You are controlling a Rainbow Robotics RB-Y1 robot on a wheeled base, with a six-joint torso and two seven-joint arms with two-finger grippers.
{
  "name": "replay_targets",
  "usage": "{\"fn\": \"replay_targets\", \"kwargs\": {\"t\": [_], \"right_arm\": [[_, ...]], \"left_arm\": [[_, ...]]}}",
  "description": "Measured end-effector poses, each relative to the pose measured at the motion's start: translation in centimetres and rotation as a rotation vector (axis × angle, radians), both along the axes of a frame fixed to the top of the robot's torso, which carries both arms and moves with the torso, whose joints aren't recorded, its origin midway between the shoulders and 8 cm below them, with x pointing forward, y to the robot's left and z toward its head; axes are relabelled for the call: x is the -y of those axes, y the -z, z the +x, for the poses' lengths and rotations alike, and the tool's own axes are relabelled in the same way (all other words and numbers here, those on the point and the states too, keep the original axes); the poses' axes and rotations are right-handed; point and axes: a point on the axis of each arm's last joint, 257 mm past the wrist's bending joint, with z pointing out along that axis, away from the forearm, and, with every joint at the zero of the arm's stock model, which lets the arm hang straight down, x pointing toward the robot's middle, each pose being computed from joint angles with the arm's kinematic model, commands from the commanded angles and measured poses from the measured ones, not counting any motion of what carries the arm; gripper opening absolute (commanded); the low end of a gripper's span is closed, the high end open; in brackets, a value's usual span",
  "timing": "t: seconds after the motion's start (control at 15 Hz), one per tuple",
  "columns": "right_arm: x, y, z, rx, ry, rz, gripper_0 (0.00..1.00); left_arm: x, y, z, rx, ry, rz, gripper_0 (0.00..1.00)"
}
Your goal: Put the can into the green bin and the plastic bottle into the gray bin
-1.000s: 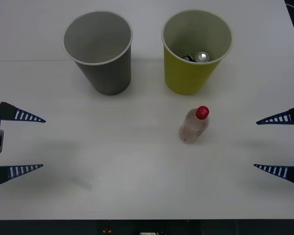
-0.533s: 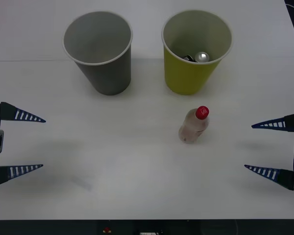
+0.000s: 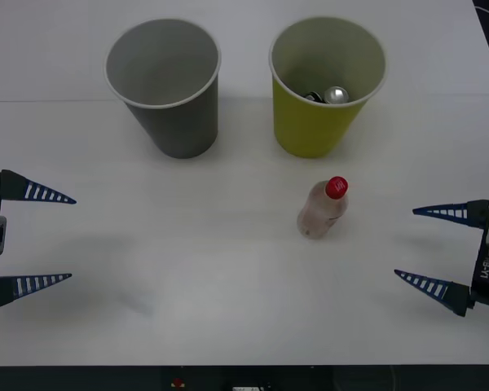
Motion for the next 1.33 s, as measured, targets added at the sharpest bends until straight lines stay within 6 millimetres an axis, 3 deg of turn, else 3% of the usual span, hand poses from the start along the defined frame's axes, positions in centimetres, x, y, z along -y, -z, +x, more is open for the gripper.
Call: {"fn": "replay_targets", "kwargs": {"t": [0.67, 1.33], "right_arm": [[-0.8, 4.0, 2.7, 0.076, 0.052, 0.122, 1.0], [-6.8, 3.7, 6.9, 0.102, 0.02, 0.285, 1.0]], "left_arm": [[0.0, 0.0, 0.0, 0.0, 0.0, 0.0, 1.0], [0.0, 0.0, 0.0, 0.0, 0.0, 0.0, 1.0]]}}
